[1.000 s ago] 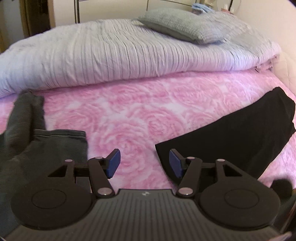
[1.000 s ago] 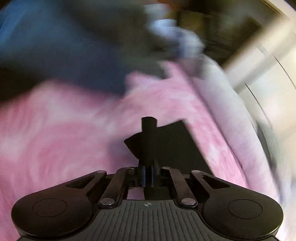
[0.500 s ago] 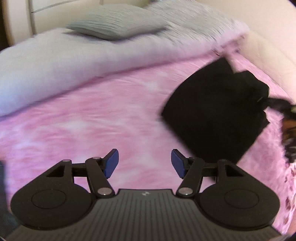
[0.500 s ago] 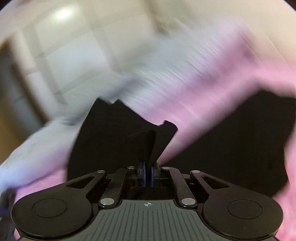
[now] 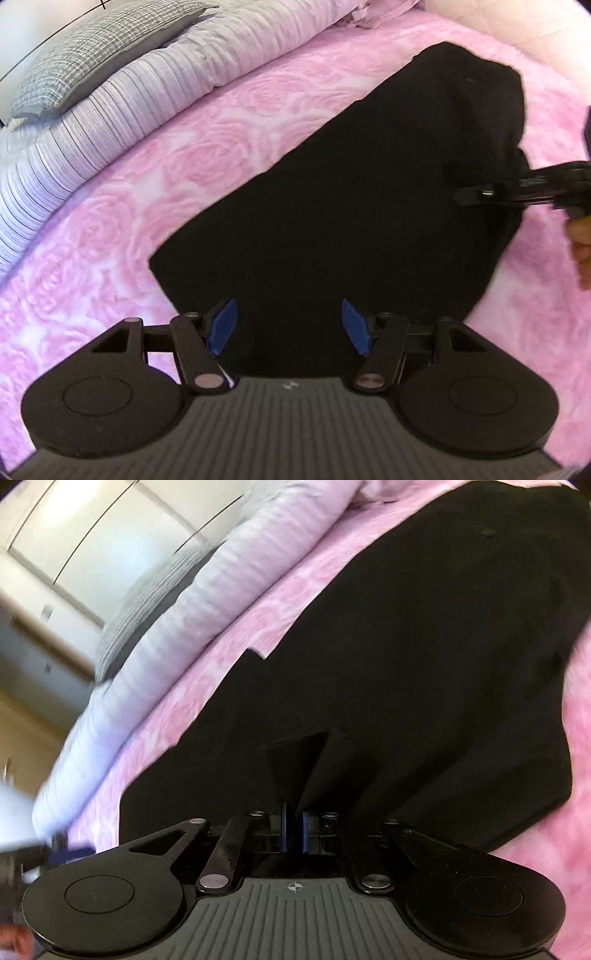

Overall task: Fold clothes
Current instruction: 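Fold the trouser end over with the right gripper while the left gripper holds the trousers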

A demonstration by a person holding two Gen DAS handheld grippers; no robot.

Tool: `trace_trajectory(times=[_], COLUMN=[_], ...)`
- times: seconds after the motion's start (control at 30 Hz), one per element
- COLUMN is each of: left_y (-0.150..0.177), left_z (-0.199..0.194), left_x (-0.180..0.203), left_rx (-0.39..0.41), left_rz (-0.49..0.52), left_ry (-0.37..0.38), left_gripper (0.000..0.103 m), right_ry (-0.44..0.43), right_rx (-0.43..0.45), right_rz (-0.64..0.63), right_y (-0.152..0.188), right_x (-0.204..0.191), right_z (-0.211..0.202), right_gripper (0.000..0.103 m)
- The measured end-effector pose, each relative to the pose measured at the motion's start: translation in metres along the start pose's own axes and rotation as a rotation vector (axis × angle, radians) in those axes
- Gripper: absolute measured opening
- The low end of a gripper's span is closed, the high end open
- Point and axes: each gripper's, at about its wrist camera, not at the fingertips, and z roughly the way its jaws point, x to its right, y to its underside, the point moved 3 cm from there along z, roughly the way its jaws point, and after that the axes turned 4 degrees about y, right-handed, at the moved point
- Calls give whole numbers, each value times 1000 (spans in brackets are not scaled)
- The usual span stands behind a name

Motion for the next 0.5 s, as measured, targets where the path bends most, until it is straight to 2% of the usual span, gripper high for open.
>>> trace_trajectory(times=[0.1,0.27,0.3,0.4,0.43,0.5], left_y=[1,36,43,66,76,91], left_z=[6,15,17,23,28,37], left_x=[-15,-31,-34,-41,-41,-43], left_rx=[-37,-62,-67,-76,-64,-16], left_rz=[84,508,597,861,955,1126], left_ry=[-59,-168,-189,-243,-246,-252], left_gripper=[63,67,67,68,68,68], right_ry=[22,159,172,179,165,129], right_rx=[-34,-13,-10,-20,-25,-23], right_rz=[36,-138,-191,-470,-568,-757], right_y=[-2,11,15,45,59,95], right_x=[13,-4,-12,-53,-69,-105], right_z=[-13,-50,-55,-59,-58,-54], right_gripper=[5,10,11,28,36,41])
